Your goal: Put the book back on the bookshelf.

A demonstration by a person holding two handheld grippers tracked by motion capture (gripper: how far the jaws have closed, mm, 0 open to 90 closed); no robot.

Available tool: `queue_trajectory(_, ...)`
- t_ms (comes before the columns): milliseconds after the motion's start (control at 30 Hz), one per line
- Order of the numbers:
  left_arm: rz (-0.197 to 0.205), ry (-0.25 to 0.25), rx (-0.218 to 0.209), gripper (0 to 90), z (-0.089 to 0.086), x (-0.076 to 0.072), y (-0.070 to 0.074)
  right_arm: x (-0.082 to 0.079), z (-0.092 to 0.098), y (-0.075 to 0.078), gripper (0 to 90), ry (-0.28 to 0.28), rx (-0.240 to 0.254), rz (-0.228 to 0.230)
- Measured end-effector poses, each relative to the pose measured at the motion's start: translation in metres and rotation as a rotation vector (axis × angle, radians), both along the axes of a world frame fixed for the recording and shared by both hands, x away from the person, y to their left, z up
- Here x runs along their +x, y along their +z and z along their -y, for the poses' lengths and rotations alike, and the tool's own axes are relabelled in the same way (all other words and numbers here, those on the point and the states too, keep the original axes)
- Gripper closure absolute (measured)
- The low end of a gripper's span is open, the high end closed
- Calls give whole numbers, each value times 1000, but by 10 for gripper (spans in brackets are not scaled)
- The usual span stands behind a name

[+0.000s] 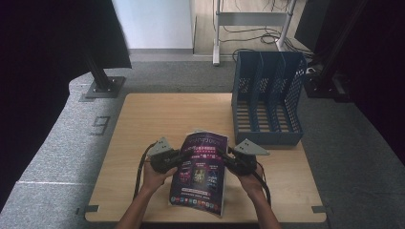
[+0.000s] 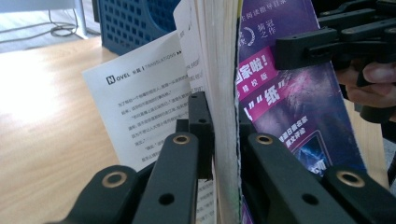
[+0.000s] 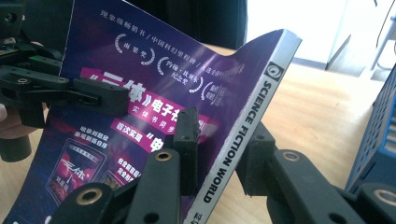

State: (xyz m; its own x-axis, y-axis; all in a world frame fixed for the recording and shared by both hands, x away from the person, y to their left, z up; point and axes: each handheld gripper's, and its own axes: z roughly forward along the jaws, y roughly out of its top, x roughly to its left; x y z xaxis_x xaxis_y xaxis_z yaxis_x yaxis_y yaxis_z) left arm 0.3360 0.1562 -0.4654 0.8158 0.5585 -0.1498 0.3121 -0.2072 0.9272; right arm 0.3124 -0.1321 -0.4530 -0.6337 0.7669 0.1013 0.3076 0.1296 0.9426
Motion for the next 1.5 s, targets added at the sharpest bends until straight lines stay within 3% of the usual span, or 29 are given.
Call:
queue_trajectory(433, 51, -12, 7, 862, 7, 5, 18, 0, 7, 10, 735, -14, 33, 73)
queue_trajectory(767, 113, -25, 16, 862, 12, 4, 38, -6, 11, 28, 762, -20, 57, 182)
queue_trajectory(967, 113, -31, 18, 861, 14, -1, 31, -10, 12, 25, 773, -21, 52, 190)
queue_trajectory(1067, 107, -29, 10, 862, 12, -2, 25, -10, 14, 21, 779, -10, 77, 181)
queue_trajectory(1233, 114, -45, 3, 854, 6, -8, 24, -15, 13, 22, 780, 25, 77, 192)
queue_trajectory(1500, 118, -36, -5, 861, 7, -11, 22, -21, 11, 21, 779, 27, 70, 192)
